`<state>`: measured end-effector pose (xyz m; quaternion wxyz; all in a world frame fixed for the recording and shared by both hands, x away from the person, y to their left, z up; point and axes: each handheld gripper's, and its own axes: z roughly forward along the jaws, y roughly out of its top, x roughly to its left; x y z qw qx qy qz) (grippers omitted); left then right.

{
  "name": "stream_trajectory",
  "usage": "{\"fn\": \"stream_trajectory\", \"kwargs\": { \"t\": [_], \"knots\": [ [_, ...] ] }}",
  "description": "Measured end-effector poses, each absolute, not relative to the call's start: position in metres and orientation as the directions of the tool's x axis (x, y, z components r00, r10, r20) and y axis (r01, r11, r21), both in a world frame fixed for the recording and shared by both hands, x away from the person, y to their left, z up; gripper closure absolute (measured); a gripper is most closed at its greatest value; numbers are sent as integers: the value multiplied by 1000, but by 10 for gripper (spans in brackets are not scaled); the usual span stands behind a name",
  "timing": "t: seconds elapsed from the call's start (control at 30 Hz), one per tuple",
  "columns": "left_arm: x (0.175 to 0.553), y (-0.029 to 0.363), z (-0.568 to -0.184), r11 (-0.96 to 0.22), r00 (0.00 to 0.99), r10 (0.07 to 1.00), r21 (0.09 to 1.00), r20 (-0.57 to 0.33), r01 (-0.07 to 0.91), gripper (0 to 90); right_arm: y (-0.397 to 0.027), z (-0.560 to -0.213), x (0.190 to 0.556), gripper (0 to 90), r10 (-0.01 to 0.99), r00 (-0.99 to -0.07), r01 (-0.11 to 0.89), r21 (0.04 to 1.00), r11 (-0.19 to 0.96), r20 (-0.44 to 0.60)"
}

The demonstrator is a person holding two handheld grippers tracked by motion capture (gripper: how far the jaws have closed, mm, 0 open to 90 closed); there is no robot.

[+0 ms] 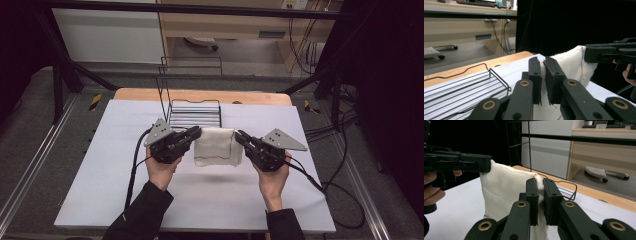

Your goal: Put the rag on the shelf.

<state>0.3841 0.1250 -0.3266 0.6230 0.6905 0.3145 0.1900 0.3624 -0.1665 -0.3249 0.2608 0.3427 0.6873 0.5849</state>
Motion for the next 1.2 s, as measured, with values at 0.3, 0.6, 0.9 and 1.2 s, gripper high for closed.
{"fn": "stream_trajectory", "kwargs": {
  "t": [0.3,0.6,0.9,1.2],
  "knots": [
    [386,132,-313,1,721,682,985,-125,170,834,-159,-312,366,835,778,-627,129,990,55,38],
    [389,142,-304,28,707,696,989,-125,147,834,-148,-300,371,835,775,-632,96,994,45,26],
    [394,150,-291,38,698,706,991,-119,131,834,-139,-287,378,835,772,-635,73,996,53,6],
    [400,155,-277,39,687,720,994,-101,105,834,-132,-274,387,835,775,-632,53,998,46,-2]
  ]
}}
